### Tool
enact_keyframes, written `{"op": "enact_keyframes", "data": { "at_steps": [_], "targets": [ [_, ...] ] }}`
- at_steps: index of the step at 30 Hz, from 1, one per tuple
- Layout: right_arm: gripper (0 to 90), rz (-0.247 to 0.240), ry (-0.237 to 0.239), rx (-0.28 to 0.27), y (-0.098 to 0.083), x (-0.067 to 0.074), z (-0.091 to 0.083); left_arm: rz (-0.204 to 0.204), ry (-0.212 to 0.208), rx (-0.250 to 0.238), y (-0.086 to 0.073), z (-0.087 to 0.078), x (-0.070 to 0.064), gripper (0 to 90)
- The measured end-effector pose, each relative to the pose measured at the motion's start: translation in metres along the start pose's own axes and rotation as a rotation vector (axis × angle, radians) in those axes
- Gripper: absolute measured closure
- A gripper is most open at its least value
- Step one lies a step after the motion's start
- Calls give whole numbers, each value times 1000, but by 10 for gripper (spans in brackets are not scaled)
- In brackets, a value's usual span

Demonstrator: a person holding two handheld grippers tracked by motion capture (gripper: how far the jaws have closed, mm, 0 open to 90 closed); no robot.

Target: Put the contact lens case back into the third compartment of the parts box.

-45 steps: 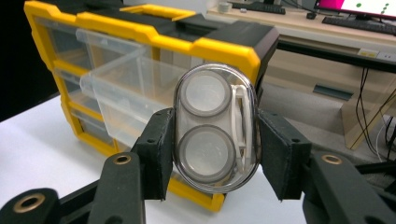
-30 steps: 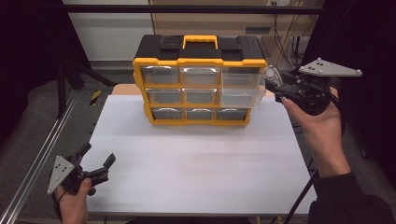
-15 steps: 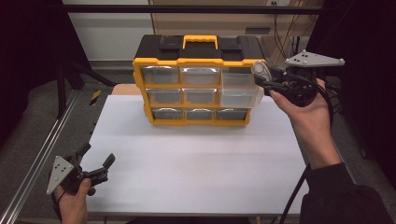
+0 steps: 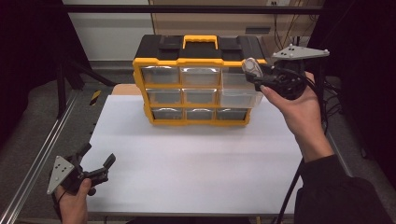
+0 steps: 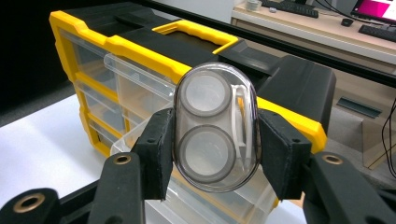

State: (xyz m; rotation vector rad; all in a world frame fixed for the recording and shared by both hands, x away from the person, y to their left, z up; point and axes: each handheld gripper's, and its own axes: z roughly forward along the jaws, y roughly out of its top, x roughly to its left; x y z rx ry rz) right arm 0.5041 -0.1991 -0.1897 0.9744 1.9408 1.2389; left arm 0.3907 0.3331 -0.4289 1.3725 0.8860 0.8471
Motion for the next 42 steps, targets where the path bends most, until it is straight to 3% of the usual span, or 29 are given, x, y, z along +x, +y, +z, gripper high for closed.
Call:
{"op": "enact_keyframes", "data": {
  "at_steps": [30,42],
  "targets": [
    [489,-20,26,100,13,6,38,0,-7,2,0,0,-1,21],
    [484,-17,44,127,11,6,41,0,-8,1,0,0,-1,21]
  ]
}}
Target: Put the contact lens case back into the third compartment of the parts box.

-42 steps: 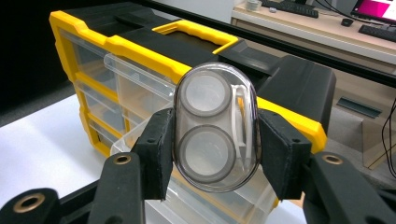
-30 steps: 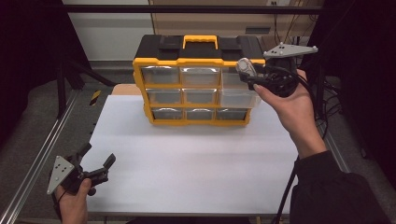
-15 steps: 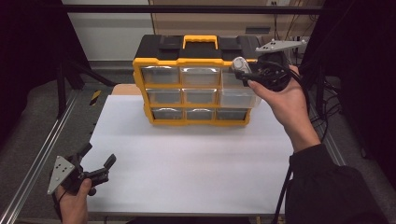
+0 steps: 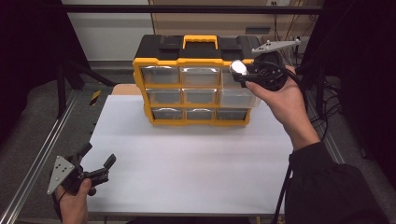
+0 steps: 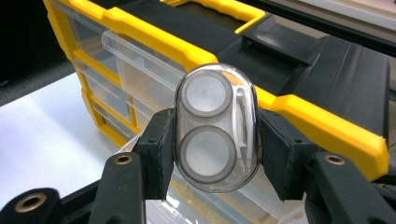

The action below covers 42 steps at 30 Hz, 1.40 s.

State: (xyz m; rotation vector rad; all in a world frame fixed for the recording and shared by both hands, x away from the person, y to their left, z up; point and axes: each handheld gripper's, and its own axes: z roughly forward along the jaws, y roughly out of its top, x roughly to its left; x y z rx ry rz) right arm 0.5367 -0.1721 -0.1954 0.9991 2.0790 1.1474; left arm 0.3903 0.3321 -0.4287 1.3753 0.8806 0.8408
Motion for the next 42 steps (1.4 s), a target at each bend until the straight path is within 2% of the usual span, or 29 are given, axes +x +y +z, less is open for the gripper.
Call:
{"op": "enact_keyframes", "data": {
  "at_steps": [2,3,6,7,20,25,30,32,37,42],
  "targets": [
    [446,16,-3,-11,0,0,0,0,0,0,0,0,0,21],
    [467,21,4,-19,0,0,-1,0,1,0,0,0,0,21],
    [455,26,-2,-25,0,0,-2,-1,1,0,0,0,0,21],
    [425,33,-3,-29,1,0,-2,0,1,-1,0,0,0,21],
    [334,88,-24,-77,1,-1,-2,1,2,-2,0,0,0,14],
    [272,110,-33,-92,2,-2,-3,0,4,-3,0,0,0,8],
    [147,145,-50,-119,2,-3,-3,0,4,-2,0,0,0,7],
    [128,150,-52,-123,2,-3,-3,-1,4,-3,0,0,0,7],
    [63,179,-70,-169,-2,-4,0,-3,6,-3,0,0,1,6],
    [61,179,-79,-205,-4,-6,1,-3,4,-3,0,0,0,6]
  ]
}}
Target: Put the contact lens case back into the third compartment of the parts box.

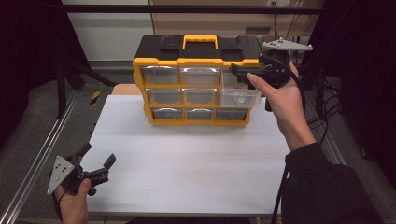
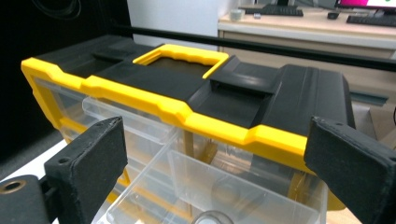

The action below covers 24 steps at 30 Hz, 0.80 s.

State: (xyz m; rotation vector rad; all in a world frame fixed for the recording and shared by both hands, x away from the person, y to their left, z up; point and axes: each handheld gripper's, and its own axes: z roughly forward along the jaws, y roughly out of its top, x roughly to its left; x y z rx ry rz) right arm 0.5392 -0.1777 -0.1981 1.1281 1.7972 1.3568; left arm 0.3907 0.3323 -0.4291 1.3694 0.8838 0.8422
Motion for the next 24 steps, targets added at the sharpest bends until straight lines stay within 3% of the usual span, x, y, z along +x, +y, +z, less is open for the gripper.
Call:
{"op": "enact_keyframes", "data": {
  "at_steps": [13,24],
  "targets": [
    [58,18,13,-36,1,-6,-6,-5,1,-2,0,0,1,6],
    [56,57,17,-95,-3,-25,-23,-6,3,-2,0,-1,1,6]
  ]
}}
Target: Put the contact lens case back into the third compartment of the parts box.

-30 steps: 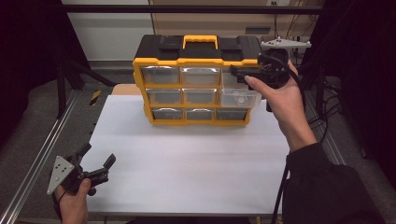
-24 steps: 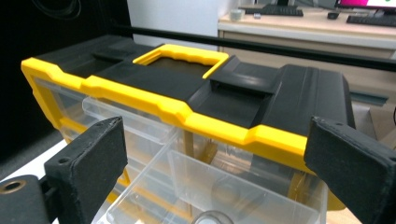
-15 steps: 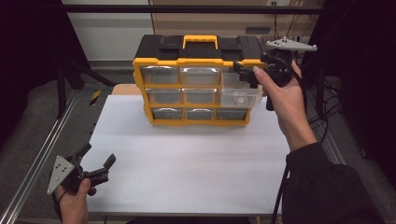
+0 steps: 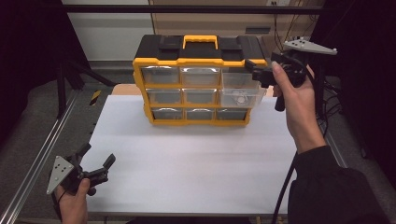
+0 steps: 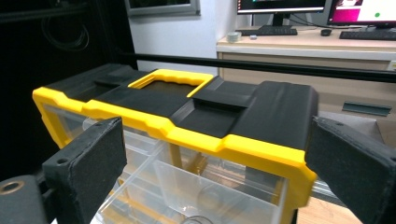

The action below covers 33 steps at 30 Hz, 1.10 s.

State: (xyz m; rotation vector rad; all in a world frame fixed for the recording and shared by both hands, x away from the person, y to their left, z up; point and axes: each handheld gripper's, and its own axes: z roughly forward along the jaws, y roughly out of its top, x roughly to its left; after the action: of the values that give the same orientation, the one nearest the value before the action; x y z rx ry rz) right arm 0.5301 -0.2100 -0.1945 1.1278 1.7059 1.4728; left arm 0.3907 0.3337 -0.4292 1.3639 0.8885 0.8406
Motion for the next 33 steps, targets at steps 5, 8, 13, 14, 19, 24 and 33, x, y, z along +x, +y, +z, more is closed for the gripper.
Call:
{"op": "enact_keyframes", "data": {
  "at_steps": [5,8,13,14,19,24,33],
  "targets": [
    [56,17,-8,-17,-2,-9,-10,2,1,0,0,0,-1,6],
    [55,22,-12,-24,-4,-14,-16,2,2,1,0,0,0,6],
    [48,41,-21,-37,-8,-22,-24,3,2,1,0,0,0,6],
    [45,46,-24,-43,-10,-26,-27,3,2,1,0,0,0,6],
    [40,54,-28,-54,-12,-30,-33,2,5,2,0,-1,0,6],
    [35,55,-34,-61,-16,-34,-41,2,4,3,0,-1,0,6],
    [34,46,-51,-66,-23,-41,-53,-3,5,5,0,-1,1,6]
  ]
}}
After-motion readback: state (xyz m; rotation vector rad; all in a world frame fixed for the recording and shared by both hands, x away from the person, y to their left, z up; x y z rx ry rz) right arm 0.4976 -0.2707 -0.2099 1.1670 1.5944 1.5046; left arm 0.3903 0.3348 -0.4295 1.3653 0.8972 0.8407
